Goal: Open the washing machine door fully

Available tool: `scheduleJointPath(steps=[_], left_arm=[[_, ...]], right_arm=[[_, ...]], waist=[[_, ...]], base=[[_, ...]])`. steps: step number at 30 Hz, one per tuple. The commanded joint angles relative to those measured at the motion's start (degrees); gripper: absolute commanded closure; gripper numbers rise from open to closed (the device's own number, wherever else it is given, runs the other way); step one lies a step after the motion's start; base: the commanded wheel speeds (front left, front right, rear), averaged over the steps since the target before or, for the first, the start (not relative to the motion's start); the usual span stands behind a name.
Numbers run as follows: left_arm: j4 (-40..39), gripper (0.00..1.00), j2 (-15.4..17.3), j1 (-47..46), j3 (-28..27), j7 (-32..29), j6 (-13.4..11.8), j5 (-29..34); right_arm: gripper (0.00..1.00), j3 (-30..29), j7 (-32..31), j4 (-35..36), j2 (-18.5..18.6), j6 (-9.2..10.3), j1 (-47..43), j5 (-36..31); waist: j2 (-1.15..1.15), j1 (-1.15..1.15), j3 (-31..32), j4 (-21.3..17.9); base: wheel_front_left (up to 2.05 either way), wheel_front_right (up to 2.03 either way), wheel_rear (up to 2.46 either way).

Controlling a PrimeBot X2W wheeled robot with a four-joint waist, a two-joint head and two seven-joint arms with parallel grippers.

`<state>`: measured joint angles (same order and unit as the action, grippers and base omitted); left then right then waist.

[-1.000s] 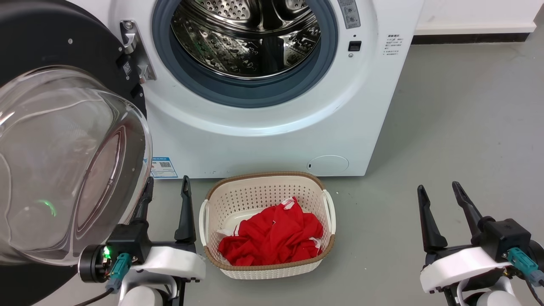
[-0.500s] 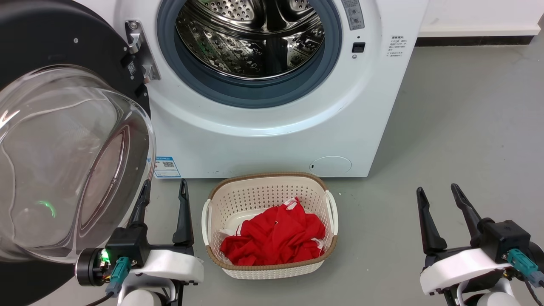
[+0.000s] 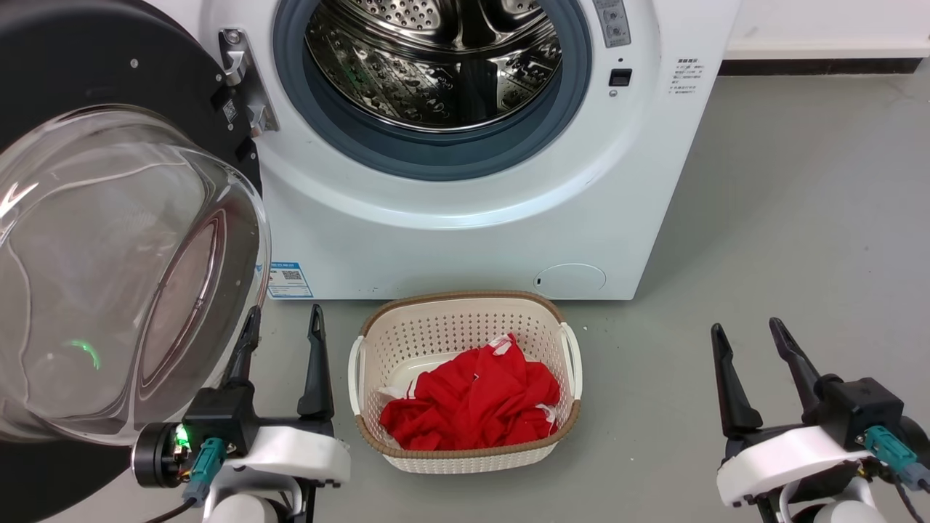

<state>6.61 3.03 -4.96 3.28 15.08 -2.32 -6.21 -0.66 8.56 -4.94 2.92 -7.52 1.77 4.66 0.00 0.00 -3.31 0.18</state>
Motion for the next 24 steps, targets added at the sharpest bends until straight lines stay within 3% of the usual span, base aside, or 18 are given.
scheduleJointPath(steps=[1, 4, 24], left_arm=[[0.0, 1.0, 0.0, 0.0, 0.0, 0.0, 0.1, 0.0], [1.4, 1.0, -0.1, 0.3, -0.1, -0.2, 0.2, -0.5], [2.9, 1.0, -0.1, -0.2, -2.7, -5.8, 2.7, -22.6]], right_arm=[[1.0, 0.0, 0.0, 0.0, 0.0, 0.0, 0.0, 0.0], [1.0, 0.1, -0.1, -1.2, 0.0, -0.01, -0.3, 0.4], [1.0, -0.6, -3.2, -3.2, 0.7, 0.0, 1.0, 23.8]], waist=[[0.0, 0.0, 0.0, 0.0], [0.0, 0.0, 0.0, 0.0], [0.0, 0.0, 0.5, 0.0]], base=[[0.0, 0.0, 0.0], [0.0, 0.0, 0.0], [0.0, 0.0, 0.0]])
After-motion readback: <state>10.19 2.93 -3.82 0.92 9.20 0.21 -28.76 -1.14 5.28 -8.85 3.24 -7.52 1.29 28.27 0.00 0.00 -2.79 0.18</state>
